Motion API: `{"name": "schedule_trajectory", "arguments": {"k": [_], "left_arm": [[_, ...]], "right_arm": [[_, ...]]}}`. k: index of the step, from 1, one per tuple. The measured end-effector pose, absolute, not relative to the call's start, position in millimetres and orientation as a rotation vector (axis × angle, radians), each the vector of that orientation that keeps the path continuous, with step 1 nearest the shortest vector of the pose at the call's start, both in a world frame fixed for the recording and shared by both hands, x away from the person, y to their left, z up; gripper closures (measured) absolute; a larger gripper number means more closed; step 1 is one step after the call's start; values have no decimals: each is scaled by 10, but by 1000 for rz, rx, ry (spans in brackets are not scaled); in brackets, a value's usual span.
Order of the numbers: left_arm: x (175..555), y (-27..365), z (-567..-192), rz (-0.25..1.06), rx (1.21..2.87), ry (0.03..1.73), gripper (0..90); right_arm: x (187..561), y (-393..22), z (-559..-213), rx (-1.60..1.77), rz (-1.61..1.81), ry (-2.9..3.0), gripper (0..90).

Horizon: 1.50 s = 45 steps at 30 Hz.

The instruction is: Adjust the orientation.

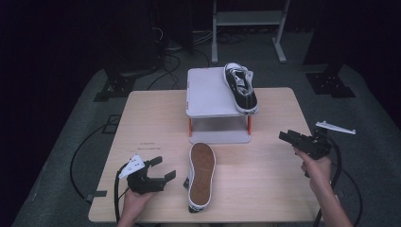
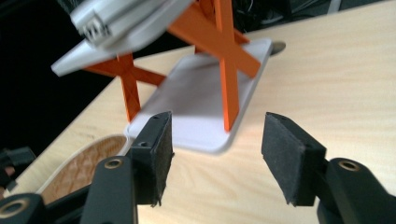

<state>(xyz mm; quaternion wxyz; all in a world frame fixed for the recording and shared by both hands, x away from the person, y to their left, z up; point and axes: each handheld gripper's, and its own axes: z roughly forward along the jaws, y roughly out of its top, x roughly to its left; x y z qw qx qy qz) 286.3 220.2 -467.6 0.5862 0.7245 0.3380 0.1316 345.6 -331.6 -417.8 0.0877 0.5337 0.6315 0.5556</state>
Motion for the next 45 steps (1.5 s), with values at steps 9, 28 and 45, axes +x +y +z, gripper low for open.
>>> {"name": "schedule_trajectory", "arguments": {"k": [9, 28, 45], "left_arm": [[2937, 1821, -4625, 233, 1790, 711, 377], [3057, 1523, -4588, 232, 1905, 655, 662], [3056, 1702, -4648, 245, 1913, 656, 663]], "right_arm": [[3189, -3258, -4435, 1572, 1613, 1940, 392], [2797, -3253, -4631, 1515, 1571, 1989, 373], [2817, -3255, -4636, 1515, 1567, 1982, 370]]}}
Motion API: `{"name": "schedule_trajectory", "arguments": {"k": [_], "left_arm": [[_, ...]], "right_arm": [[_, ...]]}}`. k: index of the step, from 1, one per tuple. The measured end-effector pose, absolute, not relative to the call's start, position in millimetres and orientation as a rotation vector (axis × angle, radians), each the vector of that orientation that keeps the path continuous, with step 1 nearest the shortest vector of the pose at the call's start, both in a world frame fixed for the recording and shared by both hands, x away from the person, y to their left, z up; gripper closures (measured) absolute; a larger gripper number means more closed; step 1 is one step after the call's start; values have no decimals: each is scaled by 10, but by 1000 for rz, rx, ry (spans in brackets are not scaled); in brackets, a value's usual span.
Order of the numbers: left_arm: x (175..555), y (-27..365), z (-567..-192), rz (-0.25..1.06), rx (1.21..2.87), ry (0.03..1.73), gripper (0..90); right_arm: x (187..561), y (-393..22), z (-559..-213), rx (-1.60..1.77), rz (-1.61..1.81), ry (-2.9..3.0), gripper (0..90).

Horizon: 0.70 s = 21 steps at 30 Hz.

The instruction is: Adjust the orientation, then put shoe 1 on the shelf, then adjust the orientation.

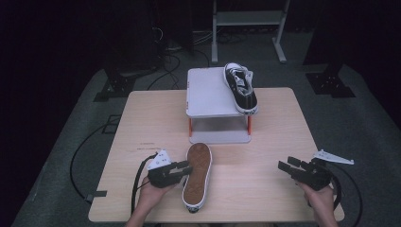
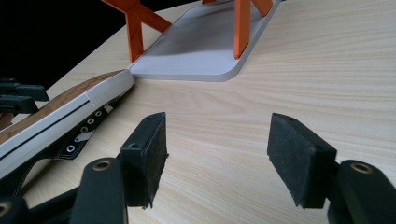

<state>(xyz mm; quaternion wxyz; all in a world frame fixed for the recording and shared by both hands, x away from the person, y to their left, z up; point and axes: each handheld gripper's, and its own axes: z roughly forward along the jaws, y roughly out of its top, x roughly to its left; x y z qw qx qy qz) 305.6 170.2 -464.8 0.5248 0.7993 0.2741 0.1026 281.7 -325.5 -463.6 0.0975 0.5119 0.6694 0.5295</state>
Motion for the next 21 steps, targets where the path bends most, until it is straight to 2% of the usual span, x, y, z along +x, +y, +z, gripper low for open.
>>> {"name": "schedule_trajectory", "arguments": {"k": [21], "left_arm": [[3045, 1923, -4736, 231, 1860, 683, 637]], "right_arm": [[2810, -3267, -4626, 1505, 1580, 1967, 367]]}}
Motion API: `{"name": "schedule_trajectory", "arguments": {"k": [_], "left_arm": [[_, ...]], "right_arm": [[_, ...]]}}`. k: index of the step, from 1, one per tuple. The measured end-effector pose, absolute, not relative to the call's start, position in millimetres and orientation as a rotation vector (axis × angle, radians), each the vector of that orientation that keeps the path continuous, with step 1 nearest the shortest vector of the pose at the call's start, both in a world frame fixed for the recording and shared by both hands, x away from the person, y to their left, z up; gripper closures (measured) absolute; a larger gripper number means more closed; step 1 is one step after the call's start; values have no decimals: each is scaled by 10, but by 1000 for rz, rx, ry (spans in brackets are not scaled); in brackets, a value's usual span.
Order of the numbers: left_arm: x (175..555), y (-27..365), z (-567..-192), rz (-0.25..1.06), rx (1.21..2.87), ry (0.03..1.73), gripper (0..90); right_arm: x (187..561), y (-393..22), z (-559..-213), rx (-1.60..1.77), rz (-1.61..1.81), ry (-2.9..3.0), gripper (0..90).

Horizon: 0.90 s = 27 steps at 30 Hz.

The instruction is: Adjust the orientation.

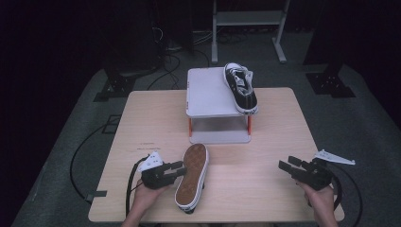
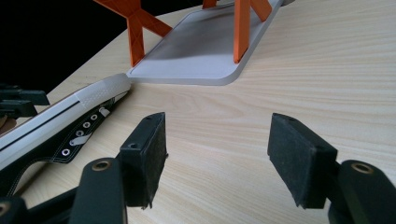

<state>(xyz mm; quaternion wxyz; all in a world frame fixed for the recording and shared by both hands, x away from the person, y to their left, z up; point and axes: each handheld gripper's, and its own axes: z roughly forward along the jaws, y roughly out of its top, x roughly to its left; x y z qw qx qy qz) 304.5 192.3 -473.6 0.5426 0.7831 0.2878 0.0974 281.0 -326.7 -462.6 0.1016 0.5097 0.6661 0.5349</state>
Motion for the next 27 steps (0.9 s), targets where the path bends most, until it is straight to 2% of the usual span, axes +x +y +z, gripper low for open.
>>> {"name": "schedule_trajectory", "arguments": {"k": [17, 23, 27], "left_arm": [[3029, 2280, -4820, 281, 1923, 813, 589], [2987, 2409, -4688, 308, 1874, 844, 575], [2972, 2443, -4628, 354, 1926, 864, 560]], "right_arm": [[2852, -3214, -4643, 1501, 1575, 1982, 365], [2854, -3217, -4644, 1504, 1570, 1980, 364], [2861, -3210, -4653, 1514, 1565, 1987, 363]]}}
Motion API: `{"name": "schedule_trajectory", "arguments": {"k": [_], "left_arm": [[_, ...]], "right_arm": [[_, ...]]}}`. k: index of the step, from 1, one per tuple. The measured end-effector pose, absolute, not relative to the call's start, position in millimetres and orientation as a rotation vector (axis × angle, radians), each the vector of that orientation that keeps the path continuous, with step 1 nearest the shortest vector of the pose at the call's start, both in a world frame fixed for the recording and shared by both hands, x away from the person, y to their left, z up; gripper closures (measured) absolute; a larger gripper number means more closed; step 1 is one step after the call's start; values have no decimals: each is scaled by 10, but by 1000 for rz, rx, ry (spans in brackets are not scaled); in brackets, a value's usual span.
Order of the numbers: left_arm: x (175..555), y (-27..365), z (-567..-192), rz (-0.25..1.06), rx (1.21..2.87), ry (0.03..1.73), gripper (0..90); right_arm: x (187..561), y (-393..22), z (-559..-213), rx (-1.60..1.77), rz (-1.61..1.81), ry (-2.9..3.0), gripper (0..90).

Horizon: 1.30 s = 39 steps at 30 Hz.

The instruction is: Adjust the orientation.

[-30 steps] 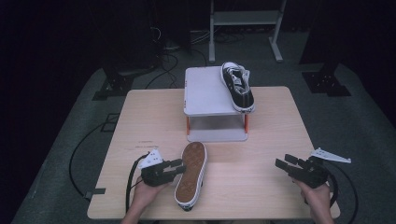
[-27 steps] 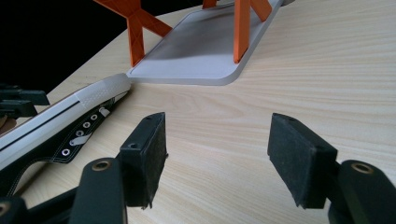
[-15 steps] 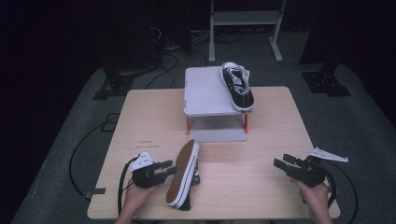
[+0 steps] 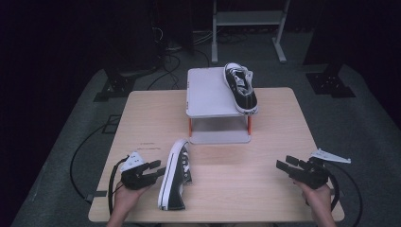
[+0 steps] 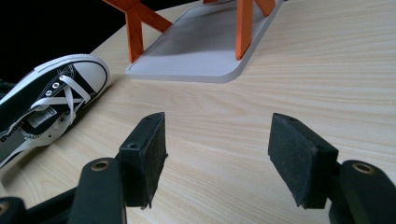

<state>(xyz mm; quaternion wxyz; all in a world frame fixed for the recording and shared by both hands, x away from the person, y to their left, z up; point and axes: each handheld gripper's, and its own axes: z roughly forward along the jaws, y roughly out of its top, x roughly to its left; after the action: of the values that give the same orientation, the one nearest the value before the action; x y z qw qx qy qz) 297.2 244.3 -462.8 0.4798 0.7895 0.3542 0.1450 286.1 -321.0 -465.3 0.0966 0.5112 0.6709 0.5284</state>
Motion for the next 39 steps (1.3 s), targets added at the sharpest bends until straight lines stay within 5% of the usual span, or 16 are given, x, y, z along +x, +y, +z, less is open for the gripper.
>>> {"name": "schedule_trajectory", "arguments": {"k": [8, 22, 39], "left_arm": [[2906, 2694, -4498, 338, 1764, 892, 540], [2868, 2228, -4509, 290, 1873, 743, 519], [2897, 2886, -4619, 368, 1791, 923, 553]], "right_arm": [[2854, -3203, -4660, 1497, 1565, 1996, 362], [2871, -3182, -4694, 1499, 1559, 2016, 358], [2890, -3163, -4712, 1518, 1566, 2019, 356]]}}
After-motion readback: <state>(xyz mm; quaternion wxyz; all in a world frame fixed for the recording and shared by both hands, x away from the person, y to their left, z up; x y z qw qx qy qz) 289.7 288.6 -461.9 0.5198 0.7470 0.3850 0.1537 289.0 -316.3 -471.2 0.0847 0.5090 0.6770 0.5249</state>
